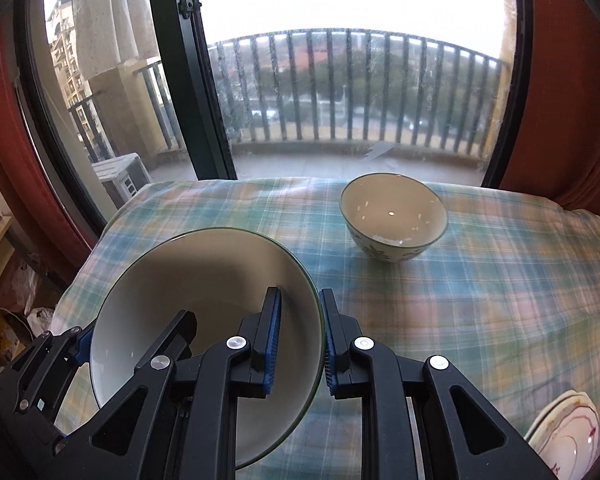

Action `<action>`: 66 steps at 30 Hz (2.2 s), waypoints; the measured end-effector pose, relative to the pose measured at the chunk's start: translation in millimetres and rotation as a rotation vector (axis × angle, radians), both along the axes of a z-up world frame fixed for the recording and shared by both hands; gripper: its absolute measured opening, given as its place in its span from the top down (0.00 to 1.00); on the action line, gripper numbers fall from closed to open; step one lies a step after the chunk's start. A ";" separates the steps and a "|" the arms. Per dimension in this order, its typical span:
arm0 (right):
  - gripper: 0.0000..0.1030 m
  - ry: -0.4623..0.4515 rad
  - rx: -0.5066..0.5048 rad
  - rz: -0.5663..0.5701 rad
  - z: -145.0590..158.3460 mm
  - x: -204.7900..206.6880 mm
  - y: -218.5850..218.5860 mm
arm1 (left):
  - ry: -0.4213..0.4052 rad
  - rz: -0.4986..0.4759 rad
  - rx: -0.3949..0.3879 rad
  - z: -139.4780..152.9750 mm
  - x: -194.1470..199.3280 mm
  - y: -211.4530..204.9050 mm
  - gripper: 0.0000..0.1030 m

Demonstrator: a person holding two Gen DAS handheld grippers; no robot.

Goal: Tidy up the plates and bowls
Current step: 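Lift the second large bowl with both tools, then carry the large bowl with both tools and lower it into the other large bowl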

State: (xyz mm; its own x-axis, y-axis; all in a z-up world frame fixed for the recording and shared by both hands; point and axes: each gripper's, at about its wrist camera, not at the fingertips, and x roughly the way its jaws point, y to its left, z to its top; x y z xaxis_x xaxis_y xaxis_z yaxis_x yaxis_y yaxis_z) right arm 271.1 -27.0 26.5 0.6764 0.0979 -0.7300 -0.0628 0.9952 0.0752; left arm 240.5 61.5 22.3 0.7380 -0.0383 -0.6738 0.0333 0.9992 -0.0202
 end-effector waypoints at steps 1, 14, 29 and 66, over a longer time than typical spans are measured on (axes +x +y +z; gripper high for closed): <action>0.79 -0.006 0.002 0.000 2.7 -5.7 -2.0 | -0.005 -0.001 0.000 1.7 -4.0 -1.3 0.57; 0.79 -0.053 -0.010 -0.027 20.6 -83.7 -37.9 | -0.036 -0.048 -0.005 8.7 -64.4 -29.4 0.57; 0.79 -0.032 -0.004 -0.080 6.2 -144.4 -87.8 | -0.022 -0.125 0.008 -7.1 -116.0 -80.6 0.57; 0.78 -0.038 -0.040 -0.157 -54.1 -194.4 -112.8 | 0.051 -0.175 -0.020 -70.4 -144.3 -105.8 0.57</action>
